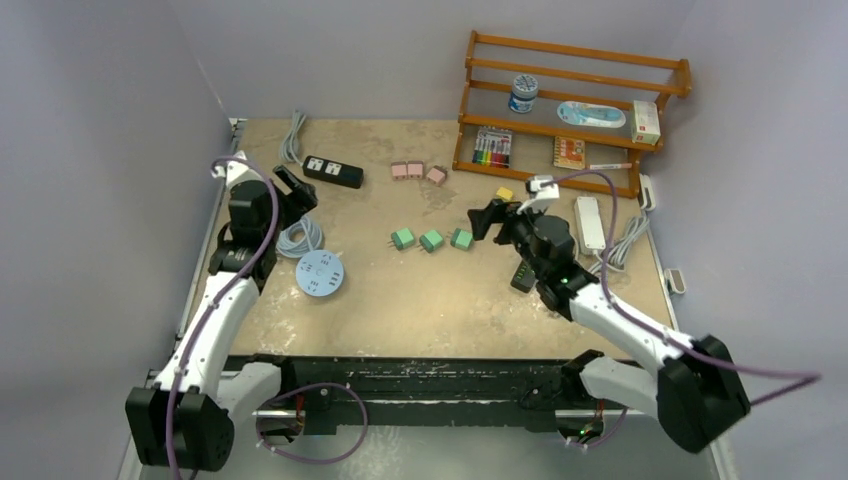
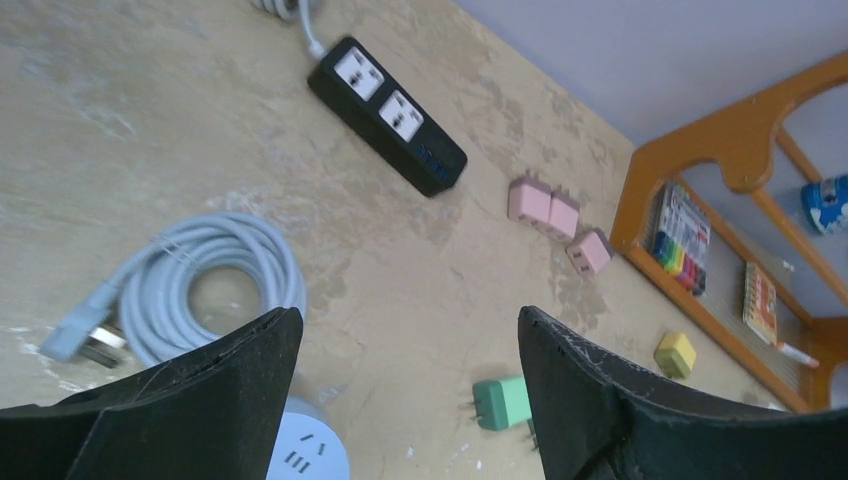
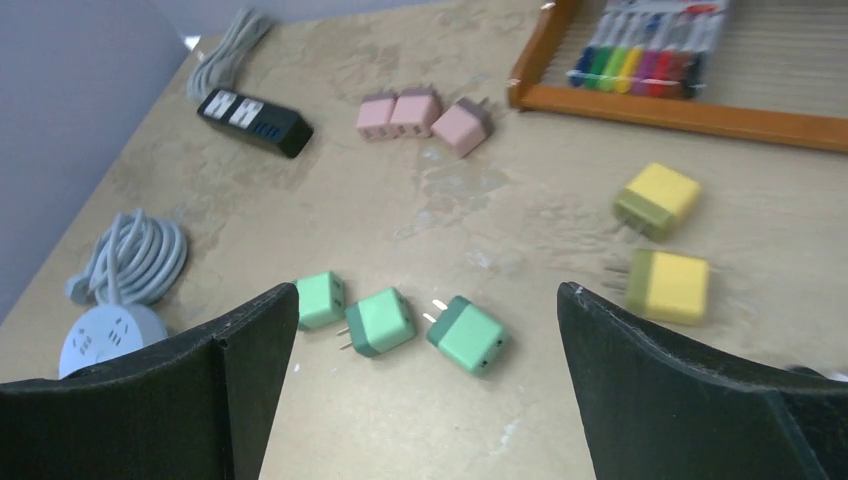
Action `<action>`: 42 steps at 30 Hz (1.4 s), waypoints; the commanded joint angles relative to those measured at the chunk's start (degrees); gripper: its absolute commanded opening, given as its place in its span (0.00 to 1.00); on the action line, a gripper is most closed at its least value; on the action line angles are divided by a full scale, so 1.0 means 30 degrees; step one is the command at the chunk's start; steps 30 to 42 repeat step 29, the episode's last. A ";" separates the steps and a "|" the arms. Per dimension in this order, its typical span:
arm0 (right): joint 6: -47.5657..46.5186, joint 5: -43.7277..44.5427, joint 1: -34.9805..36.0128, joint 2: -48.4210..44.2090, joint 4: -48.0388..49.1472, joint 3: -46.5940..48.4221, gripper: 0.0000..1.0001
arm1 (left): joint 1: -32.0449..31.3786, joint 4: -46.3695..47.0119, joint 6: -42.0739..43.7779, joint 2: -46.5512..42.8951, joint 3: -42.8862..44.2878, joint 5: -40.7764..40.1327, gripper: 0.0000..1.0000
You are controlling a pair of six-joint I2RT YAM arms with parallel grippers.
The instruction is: Pull the plug off the socket
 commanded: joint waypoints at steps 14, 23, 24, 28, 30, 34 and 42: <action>0.0420 0.2766 -0.0095 -0.3933 -0.2561 -0.1004 1.00 | -1.0341 0.2077 0.0430 0.3973 0.1590 -0.5970 0.81; 0.0060 0.2459 -0.0108 -0.3491 -0.2435 -0.0963 1.00 | -1.0374 0.3018 0.0816 0.3549 0.1313 -0.6578 0.83; 0.0125 0.2470 -0.0115 -0.3429 -0.2392 -0.0949 0.99 | -1.0374 0.3138 0.1075 0.3461 0.1229 -0.6429 0.83; 0.0041 0.2351 -0.0100 -0.3453 -0.2478 -0.0964 0.99 | -1.0366 0.3785 0.1598 0.2945 0.0800 -0.6202 0.83; 0.0022 0.2328 -0.0107 -0.3487 -0.2456 -0.0964 0.99 | -1.0358 0.3860 0.1692 0.2748 0.0726 -0.6089 0.83; 0.0022 0.2328 -0.0107 -0.3487 -0.2456 -0.0964 0.99 | -1.0358 0.3860 0.1692 0.2748 0.0726 -0.6089 0.83; 0.0022 0.2328 -0.0107 -0.3487 -0.2456 -0.0964 0.99 | -1.0358 0.3860 0.1692 0.2748 0.0726 -0.6089 0.83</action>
